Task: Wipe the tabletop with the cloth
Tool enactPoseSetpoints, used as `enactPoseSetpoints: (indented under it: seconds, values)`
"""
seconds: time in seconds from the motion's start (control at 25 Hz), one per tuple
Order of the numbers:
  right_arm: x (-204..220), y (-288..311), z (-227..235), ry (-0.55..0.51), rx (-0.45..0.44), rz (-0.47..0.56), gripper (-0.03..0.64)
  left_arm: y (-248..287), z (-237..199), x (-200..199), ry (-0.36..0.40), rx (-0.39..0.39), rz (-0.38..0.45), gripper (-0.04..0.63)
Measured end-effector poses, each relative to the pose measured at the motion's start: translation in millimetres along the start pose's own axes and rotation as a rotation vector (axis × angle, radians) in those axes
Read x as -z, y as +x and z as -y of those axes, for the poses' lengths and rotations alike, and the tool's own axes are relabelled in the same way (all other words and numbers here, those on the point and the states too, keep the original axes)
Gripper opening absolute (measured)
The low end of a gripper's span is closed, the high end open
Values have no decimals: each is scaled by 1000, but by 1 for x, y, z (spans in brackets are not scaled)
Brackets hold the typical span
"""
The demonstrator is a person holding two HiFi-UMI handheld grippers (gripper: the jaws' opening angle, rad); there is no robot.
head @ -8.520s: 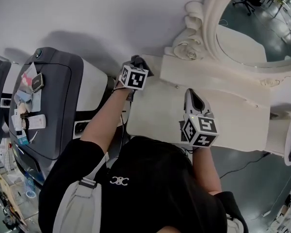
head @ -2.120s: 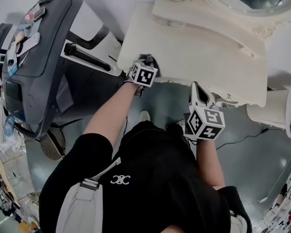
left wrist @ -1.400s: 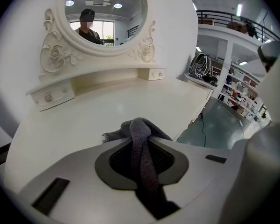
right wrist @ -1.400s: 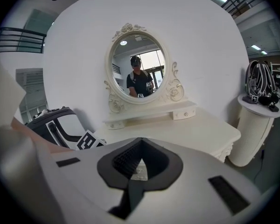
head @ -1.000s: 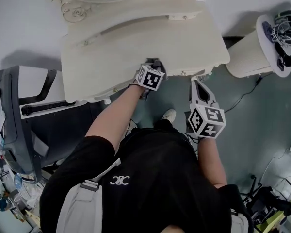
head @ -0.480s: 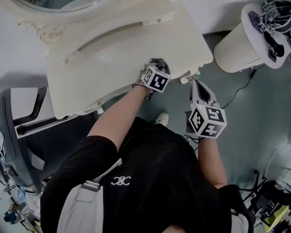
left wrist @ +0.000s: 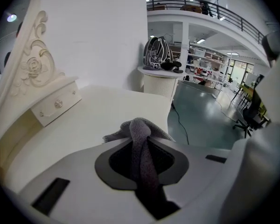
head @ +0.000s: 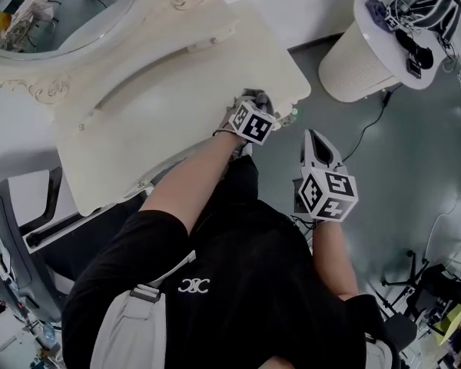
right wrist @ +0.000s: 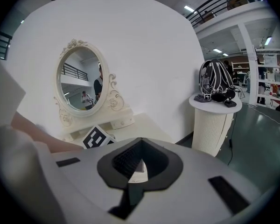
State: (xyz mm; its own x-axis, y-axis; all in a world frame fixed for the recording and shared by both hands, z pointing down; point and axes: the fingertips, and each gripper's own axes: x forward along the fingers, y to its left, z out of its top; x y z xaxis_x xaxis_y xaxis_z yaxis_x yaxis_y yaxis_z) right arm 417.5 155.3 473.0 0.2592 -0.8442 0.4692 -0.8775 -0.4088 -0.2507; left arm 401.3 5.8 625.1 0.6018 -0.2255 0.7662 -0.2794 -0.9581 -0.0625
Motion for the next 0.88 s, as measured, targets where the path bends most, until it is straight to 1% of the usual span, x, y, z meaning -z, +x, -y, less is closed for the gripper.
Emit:
enactPoseSetpoints:
  seconds: [0.24,0.32,0.44,0.56,0.64,0.72,0.88]
  values:
    - [-11,8,41,22,55,4,3,36,31,-42,53,58,3,60]
    - [-18,15,54,24,69,3,3,47,39,-55,48,72,2,61]
    - [-30,27,72,17,75,4,3,62,44,-74,20,75,-3,60]
    - [-41,40,87,9,78,-1,3,73,44,-87,-8,52,-4,60]
    - [-50,50,95,3,74,-6,3,79,40,-93,-48,27,-6,60]
    - [-59,60,101,-7,66,-10,3,85,33,-99,-87,0,-8,60]
    - [-73,80,110,-19,47,-22,3,98,14,-113,-135,-56,-8,61]
